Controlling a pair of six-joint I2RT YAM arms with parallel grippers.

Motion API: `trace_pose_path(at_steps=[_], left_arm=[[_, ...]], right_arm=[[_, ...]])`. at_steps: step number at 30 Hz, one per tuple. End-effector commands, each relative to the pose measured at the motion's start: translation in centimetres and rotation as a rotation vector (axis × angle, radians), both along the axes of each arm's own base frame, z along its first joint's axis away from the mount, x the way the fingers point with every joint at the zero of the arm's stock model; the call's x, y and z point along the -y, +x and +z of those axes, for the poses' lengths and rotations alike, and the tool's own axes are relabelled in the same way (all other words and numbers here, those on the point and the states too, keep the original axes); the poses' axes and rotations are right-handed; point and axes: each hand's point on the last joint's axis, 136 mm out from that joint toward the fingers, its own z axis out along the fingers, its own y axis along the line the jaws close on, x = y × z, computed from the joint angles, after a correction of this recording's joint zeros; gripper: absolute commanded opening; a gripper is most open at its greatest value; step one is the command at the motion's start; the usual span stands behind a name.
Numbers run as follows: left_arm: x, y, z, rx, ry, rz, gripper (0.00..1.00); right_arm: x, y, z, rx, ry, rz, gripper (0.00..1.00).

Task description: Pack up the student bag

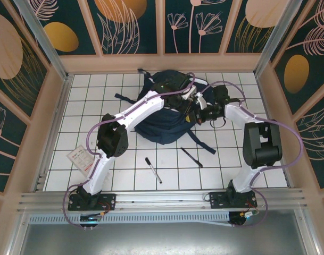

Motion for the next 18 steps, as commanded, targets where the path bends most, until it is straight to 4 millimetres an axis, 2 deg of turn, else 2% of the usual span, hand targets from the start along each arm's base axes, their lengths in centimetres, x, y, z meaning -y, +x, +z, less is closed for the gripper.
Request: trace_pose_path(at_steps=[1,5,9,15,18], left_arm=[[1.5,2.8,6.3,0.142,-0.182,0.026,0.0],[1.5,3.6,6.7,0.131,-0.222,0.059,0.0],[1.9,4.3,7.0,0.137,-0.253,0.083,0.0],[2.2,5.4,7.3,0.122,-0.31,0.148,0.0],[2.7,5.9,7.6,0.119,-0.341,0.169,0.0]], right_arm=[[-2.1,-3.4,2.6,-0.054,0.134,0.074,0.0],[-2.9,-5.2,3.5,-0.084,0.194,0.083,0.0],[-3.8,-6.1,3.8,-0.154,0.275,0.078,0.0],[-5.3,-6.3,2.1,-0.218,0.239,0.009,0.0],[-6.3,-6.8,1.9,-0.234,0.255,-0.009,0.0]])
